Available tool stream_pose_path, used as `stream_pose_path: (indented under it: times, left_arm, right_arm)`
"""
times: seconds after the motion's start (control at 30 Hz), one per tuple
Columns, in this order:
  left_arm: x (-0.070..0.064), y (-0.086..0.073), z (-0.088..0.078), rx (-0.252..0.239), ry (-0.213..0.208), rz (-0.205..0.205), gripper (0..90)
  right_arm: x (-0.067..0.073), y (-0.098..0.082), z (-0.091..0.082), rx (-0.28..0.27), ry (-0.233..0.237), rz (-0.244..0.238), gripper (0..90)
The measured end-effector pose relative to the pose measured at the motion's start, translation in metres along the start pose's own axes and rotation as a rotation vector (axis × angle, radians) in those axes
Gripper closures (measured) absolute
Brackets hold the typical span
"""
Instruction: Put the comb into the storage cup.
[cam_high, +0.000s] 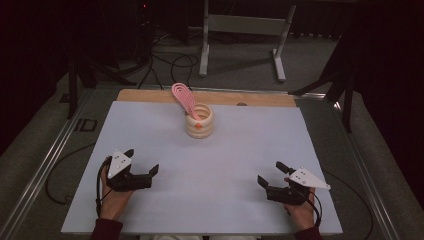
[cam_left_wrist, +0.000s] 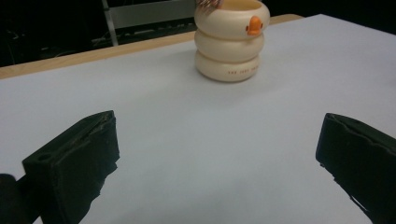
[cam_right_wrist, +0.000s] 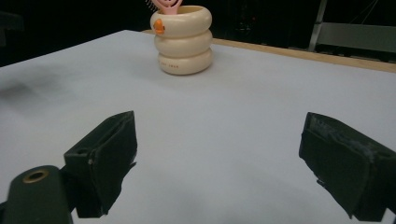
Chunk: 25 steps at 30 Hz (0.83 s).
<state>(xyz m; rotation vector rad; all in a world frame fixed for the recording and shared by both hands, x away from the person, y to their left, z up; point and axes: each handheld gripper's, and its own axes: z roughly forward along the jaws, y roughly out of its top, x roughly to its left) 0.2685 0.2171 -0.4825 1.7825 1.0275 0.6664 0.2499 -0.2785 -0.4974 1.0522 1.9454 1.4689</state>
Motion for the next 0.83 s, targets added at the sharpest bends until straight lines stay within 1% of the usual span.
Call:
stream_pose_path:
  times: [0.07, 0.13, 0.23, 0.33, 0.47, 0.57, 0.67, 0.73, 0.83]
  left_arm:
    - [0.001, -0.002, -0.004, -0.011, -0.001, 0.002, 0.0]
    - [0.002, -0.002, -0.007, -0.011, 0.012, 0.003, 0.0]
    - [0.005, -0.005, -0.012, -0.025, 0.014, -0.003, 0.0]
    - [0.006, -0.007, -0.014, -0.027, 0.015, 0.006, 0.0]
    - [0.005, -0.009, -0.020, -0.053, 0.006, 0.018, 0.0]
    - [0.007, -0.009, -0.022, -0.067, 0.005, 0.010, 0.0]
    - [0.009, -0.009, -0.025, -0.088, -0.002, -0.006, 0.0]
    - [0.009, -0.009, -0.027, -0.109, 0.005, -0.013, 0.0]
    - [0.010, -0.008, -0.028, -0.113, 0.008, -0.020, 0.0]
  right_arm:
    - [0.001, 0.001, -0.001, -0.001, 0.001, -0.004, 11.3]
    - [0.001, 0.001, -0.001, -0.001, -0.002, -0.009, 11.0]
    - [0.002, 0.001, -0.001, -0.001, -0.003, -0.014, 10.9]
    - [0.002, 0.001, -0.001, 0.000, -0.003, -0.013, 10.8]
    - [0.001, 0.002, -0.001, 0.000, -0.004, -0.009, 10.4]
    - [0.001, 0.002, -0.001, 0.006, -0.008, -0.013, 10.4]
    - [0.000, 0.002, -0.001, 0.010, -0.015, -0.015, 10.2]
    - [-0.001, 0.002, -0.002, 0.008, -0.019, -0.014, 10.2]
    - [-0.001, 0.001, -0.001, 0.012, -0.022, -0.013, 10.2]
